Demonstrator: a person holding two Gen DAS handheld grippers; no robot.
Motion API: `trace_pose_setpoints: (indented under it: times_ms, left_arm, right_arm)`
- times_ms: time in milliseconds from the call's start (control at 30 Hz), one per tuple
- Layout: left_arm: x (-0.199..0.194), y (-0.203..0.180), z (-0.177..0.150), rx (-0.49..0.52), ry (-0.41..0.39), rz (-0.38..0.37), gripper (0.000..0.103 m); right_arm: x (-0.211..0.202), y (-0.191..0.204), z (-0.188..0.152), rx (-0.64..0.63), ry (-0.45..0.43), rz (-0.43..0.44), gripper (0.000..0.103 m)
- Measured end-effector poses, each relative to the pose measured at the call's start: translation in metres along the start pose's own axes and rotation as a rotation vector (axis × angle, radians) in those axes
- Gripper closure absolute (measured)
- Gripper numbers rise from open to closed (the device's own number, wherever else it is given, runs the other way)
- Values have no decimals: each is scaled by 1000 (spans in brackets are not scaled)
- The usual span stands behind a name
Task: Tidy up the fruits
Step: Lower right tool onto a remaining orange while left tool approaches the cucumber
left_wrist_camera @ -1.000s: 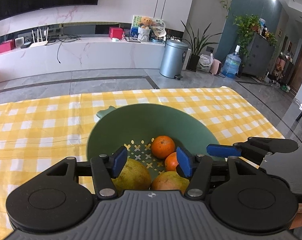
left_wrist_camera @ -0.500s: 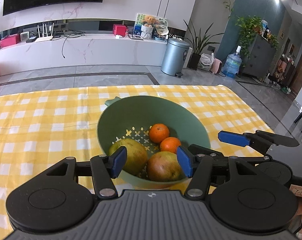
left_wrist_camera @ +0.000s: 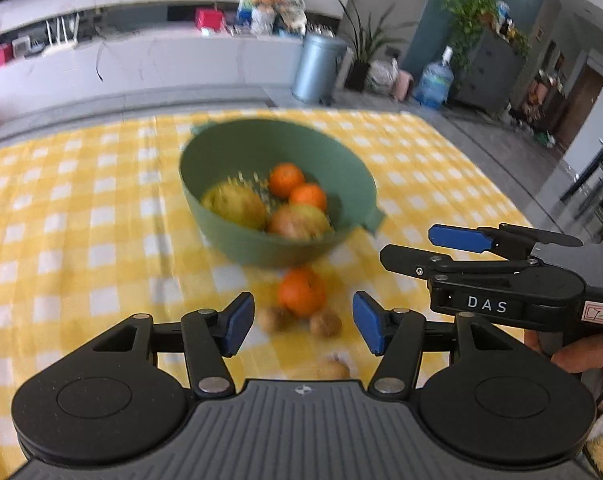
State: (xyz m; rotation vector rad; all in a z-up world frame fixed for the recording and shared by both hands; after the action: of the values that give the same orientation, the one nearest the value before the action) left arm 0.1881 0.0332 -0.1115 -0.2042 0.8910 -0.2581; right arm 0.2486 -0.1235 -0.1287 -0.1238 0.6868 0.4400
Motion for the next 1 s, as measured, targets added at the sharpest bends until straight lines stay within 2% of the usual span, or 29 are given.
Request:
trace_pose_setpoints:
  times_ms: [167, 267, 500, 633, 1000]
  left_arm:
    - [1, -7, -25, 49, 55, -1, 41]
    - [-1, -11, -38, 83, 76, 6, 42]
    - [-2, 0, -61, 50, 114, 63, 44]
    - [-1, 2, -65, 48, 115, 85, 45]
    - [3, 6, -68, 19, 121, 83, 45]
  right_arm:
    - [-5, 7, -23, 60, 83, 55, 49]
    - [-11, 15, -37, 91, 115, 90, 51]
    - [-27, 49, -78, 112, 201, 202, 52]
    - [-28, 62, -90, 93, 238, 232, 53]
    - [-18, 69, -104, 114, 326, 276, 57]
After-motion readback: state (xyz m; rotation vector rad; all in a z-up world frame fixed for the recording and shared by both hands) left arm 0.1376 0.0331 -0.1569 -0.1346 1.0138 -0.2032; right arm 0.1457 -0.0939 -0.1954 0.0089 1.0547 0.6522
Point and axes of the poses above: each gripper's, at about its wrist camera, not at the fingertips, and x roughly the way its jaws point, y to its left, z to its top, the point moved 10 cm from there along x, roughly the way its jaws point, and after that the axes turned 5 degrees about -x, right-handed, at the moved point
